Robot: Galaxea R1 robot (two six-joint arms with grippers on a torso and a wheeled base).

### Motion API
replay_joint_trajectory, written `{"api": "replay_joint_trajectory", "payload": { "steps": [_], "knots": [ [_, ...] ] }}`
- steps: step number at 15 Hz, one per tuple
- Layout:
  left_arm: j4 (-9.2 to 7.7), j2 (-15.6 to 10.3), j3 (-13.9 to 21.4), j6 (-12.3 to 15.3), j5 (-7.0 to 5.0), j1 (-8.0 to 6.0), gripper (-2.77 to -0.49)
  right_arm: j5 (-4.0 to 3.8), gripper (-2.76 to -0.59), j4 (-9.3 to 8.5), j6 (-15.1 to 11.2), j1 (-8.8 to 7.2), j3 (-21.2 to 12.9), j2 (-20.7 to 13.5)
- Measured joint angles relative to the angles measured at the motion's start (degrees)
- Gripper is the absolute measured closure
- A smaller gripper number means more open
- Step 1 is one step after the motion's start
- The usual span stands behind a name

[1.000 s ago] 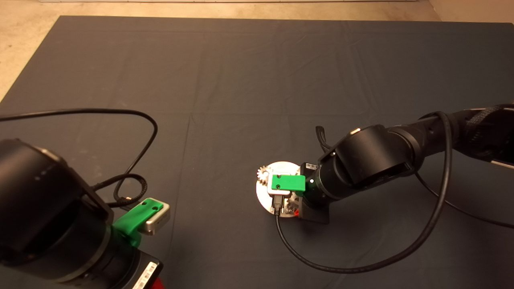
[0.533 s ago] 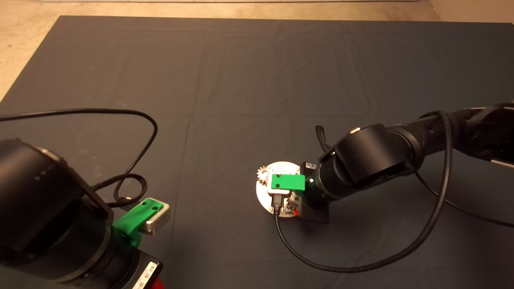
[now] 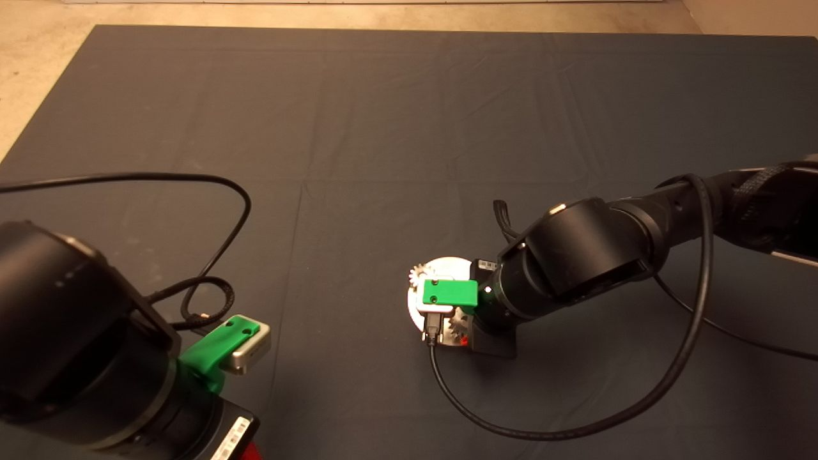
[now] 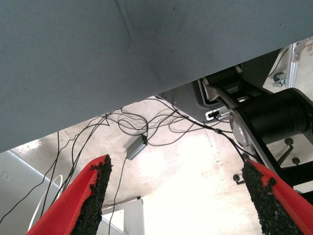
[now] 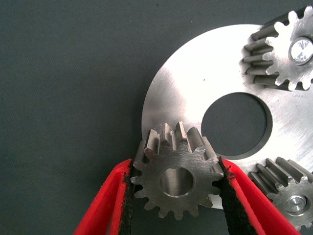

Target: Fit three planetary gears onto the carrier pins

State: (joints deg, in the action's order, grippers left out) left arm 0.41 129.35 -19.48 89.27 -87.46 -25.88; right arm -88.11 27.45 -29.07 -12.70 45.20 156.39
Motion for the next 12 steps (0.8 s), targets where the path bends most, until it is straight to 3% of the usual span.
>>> {"api": "replay_joint_trajectory", "payload": {
  "steps": [12],
  "knots": [
    [-0.01,0.0,0.0,0.0,0.0,0.0,-1.88,0.05,-1.07,-0.01,0.0,0.03,0.1,0.8]
  ]
}}
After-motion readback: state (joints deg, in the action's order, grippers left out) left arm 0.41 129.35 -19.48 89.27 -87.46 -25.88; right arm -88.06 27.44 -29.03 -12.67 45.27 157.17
